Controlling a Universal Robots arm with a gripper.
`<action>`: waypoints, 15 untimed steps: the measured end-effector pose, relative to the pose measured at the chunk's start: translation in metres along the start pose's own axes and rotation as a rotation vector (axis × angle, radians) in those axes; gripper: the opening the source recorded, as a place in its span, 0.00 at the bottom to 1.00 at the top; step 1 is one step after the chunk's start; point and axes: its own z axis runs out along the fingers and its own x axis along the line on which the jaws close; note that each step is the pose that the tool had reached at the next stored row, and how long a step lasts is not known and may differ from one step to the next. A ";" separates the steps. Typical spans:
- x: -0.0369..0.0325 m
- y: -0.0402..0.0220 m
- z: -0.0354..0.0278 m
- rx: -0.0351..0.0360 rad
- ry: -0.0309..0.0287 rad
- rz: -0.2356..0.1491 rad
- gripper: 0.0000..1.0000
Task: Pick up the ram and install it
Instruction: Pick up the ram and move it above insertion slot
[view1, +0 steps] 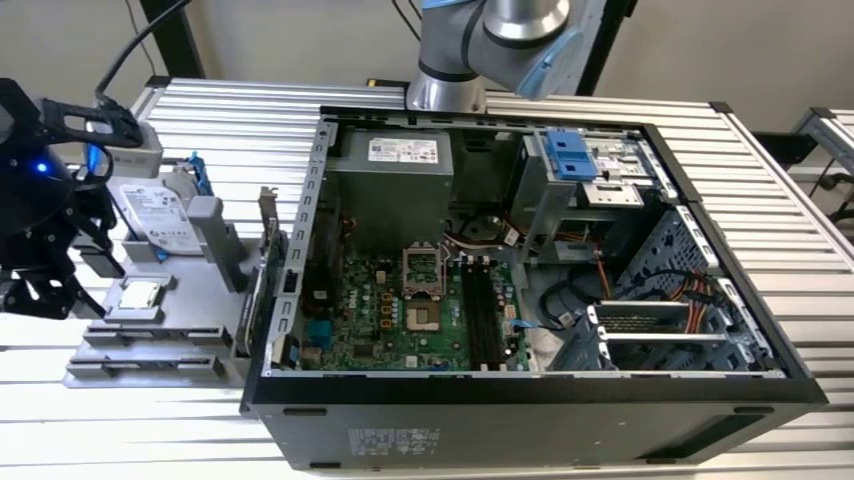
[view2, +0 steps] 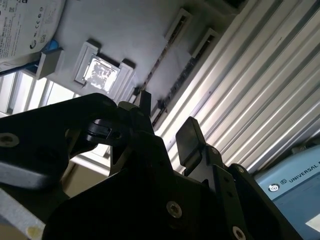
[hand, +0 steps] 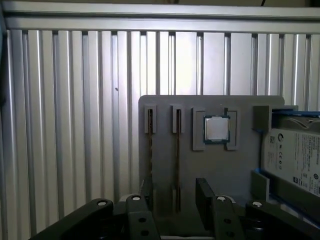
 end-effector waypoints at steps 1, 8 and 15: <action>0.0000 0.0000 0.0009 -0.0002 0.0000 0.000 1.00; 0.0015 0.0000 0.0064 -0.0008 0.0001 0.000 1.00; 0.0034 -0.0001 0.0111 -0.0011 0.0000 0.000 1.00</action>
